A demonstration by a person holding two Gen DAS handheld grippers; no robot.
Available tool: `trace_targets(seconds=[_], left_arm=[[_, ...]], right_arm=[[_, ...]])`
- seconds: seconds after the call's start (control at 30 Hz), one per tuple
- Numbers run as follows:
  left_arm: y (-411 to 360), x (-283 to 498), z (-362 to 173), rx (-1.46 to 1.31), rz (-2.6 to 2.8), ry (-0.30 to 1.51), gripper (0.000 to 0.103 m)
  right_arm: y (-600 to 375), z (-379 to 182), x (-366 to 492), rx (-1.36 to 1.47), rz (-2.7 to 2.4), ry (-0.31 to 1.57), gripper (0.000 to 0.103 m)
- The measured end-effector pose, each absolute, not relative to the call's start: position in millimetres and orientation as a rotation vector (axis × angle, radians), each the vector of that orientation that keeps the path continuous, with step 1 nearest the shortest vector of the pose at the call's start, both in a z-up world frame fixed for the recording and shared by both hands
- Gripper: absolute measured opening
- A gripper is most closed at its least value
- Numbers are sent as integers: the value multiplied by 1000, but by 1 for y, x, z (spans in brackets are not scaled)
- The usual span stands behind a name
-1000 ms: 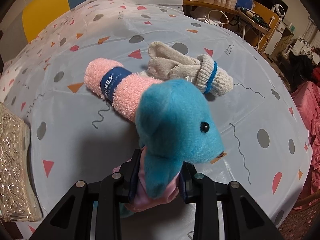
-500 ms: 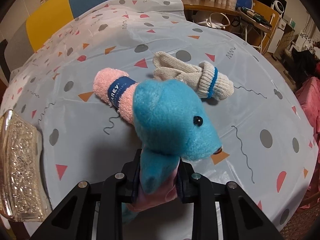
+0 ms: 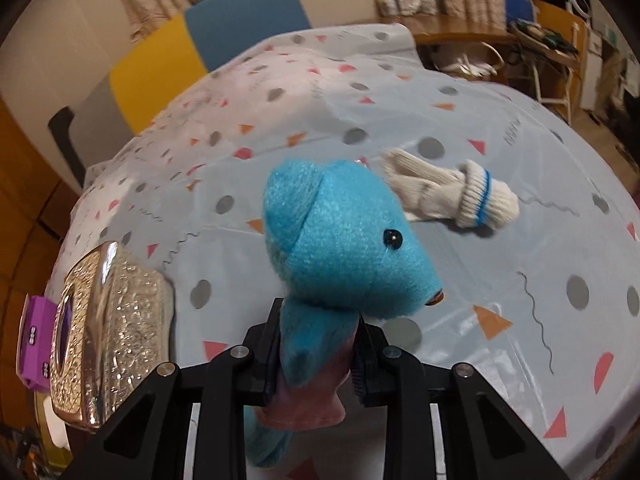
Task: Organize soft objects
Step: 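Lift the blue plush toy with the right gripper and carry it toward the gold tray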
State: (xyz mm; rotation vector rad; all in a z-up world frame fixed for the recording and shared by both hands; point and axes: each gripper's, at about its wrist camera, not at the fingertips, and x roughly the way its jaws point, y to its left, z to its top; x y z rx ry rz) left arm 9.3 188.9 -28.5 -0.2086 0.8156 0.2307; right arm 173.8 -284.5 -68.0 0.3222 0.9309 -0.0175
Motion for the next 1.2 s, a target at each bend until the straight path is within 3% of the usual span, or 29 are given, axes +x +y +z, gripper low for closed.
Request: trace_targets(seconds=[0.53, 0.87, 1.2], left_arm=[[190, -3, -19, -173, 220, 780, 81], [197, -10, -18, -187, 220, 769, 81], [209, -15, -22, -211, 246, 769, 81]], right_arm=[[-258, -61, 178, 239, -2, 957, 27], [-195, 15, 200, 140, 126, 836, 27], [-34, 86, 174, -32, 519, 716, 27]])
